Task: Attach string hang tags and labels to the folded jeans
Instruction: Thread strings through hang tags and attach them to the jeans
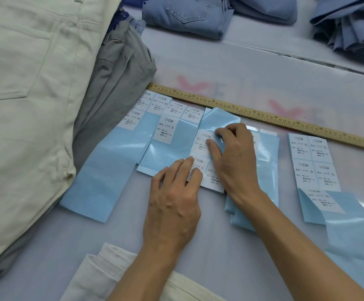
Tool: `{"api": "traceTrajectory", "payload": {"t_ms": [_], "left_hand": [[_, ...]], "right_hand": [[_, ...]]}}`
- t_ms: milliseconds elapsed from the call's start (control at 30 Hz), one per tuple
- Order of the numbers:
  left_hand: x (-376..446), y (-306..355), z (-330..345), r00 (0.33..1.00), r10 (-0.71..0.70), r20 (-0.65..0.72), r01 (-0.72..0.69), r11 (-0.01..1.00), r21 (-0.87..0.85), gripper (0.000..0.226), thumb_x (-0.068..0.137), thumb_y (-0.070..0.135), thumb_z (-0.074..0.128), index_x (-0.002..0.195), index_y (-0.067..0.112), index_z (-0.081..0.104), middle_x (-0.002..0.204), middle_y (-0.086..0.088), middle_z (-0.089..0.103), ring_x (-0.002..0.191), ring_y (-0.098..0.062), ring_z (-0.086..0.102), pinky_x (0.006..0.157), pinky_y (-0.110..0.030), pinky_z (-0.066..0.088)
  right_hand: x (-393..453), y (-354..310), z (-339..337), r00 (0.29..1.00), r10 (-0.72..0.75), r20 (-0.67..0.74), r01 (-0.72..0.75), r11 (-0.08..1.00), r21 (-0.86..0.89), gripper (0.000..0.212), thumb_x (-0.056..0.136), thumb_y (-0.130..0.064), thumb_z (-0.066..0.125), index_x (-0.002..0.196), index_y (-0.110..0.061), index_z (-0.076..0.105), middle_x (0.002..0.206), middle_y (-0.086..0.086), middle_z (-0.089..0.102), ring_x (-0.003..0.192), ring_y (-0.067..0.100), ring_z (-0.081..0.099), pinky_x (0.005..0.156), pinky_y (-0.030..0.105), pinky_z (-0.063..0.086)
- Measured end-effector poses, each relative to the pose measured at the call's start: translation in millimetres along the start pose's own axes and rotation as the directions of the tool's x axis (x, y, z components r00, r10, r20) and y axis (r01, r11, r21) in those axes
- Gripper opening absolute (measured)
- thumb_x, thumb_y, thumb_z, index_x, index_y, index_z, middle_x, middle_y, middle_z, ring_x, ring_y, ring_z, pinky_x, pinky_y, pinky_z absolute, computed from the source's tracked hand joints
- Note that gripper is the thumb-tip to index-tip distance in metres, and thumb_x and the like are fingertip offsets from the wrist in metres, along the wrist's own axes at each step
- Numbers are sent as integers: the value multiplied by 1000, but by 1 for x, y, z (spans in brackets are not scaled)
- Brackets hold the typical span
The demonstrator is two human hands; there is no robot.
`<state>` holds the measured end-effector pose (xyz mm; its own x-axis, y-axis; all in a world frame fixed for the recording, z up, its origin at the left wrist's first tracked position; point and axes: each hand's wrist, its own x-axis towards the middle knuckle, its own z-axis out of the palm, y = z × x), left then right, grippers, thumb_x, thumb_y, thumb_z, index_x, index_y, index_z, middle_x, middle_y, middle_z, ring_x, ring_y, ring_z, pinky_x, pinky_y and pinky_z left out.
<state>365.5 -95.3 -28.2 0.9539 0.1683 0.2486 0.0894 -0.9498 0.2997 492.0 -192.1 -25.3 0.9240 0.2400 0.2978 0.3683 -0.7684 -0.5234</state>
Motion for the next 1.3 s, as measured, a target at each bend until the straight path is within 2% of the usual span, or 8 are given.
{"api": "traceTrajectory", "payload": {"t_ms": [300, 633, 967, 1067, 1133, 1167, 1233, 1300], "left_hand": [[1, 1, -1, 1000, -11, 12, 11, 1000, -8, 38, 86, 0, 52, 119, 10, 67, 138, -9, 62, 130, -28, 56, 103, -44, 45], [1, 1, -1, 1000, -11, 6, 11, 1000, 5, 39, 85, -1, 54, 119, 9, 67, 137, -10, 62, 130, -29, 56, 102, -45, 47], [1, 0, -1, 1000, 6, -15, -6, 999, -38, 41, 85, -1, 51, 122, 10, 67, 138, -10, 62, 130, -28, 56, 103, -44, 45], [-2, 0, -5, 993, 5, -119, -22, 989, -145, 49, 84, -9, 49, 125, 8, 68, 140, -11, 61, 130, -29, 58, 102, -49, 48], [-7, 1, -11, 952, -29, -303, -44, 972, -232, 50, 88, -11, 40, 125, 7, 69, 140, -11, 61, 131, -29, 57, 101, -53, 48], [-3, 2, -14, 926, -14, -378, -92, 961, -261, 49, 92, -9, 35, 123, 6, 70, 137, -11, 63, 130, -29, 58, 100, -53, 48], [23, 0, -20, 906, 89, -414, -216, 939, -269, 50, 101, -1, 25, 118, 4, 71, 130, -11, 67, 125, -28, 61, 102, -48, 48], [68, -9, -22, 933, 246, -263, -309, 922, -235, 49, 96, -2, 29, 124, 5, 68, 130, -11, 67, 126, -29, 60, 106, -44, 46]], "right_hand": [[0, 0, 2, 999, -32, -1, 32, 998, -47, 20, 96, -17, 66, 106, 0, 67, 108, 12, 54, 100, 28, 49, 86, 24, 34], [-1, 0, 0, 1000, -22, -14, 22, 1000, -6, 21, 95, -18, 67, 111, -4, 68, 107, 9, 57, 101, 25, 50, 85, 16, 26], [-1, 2, 2, 1000, -12, -12, 13, 999, 31, 21, 95, -18, 67, 110, -5, 65, 107, 7, 55, 99, 23, 49, 86, 18, 31], [-1, 1, 0, 1000, -22, 8, 22, 999, 33, 21, 95, -18, 66, 112, -6, 64, 108, 7, 55, 100, 22, 50, 88, 20, 35], [-1, 0, -1, 1000, -16, -3, 16, 999, 41, 22, 95, -18, 67, 113, -7, 64, 108, 6, 55, 99, 20, 50, 87, 20, 36], [0, 1, -2, 1000, -13, -10, 13, 999, 37, 22, 94, -18, 67, 113, -7, 65, 108, 5, 56, 98, 20, 50, 87, 21, 37], [0, 2, 0, 1000, -15, -3, 15, 999, 52, 21, 93, -16, 67, 112, -8, 66, 107, 5, 56, 98, 19, 50, 88, 23, 39], [0, 2, 0, 1000, -2, -2, 2, 998, 66, 21, 92, -15, 67, 111, -7, 67, 106, 5, 56, 97, 21, 50, 87, 21, 36]]}}
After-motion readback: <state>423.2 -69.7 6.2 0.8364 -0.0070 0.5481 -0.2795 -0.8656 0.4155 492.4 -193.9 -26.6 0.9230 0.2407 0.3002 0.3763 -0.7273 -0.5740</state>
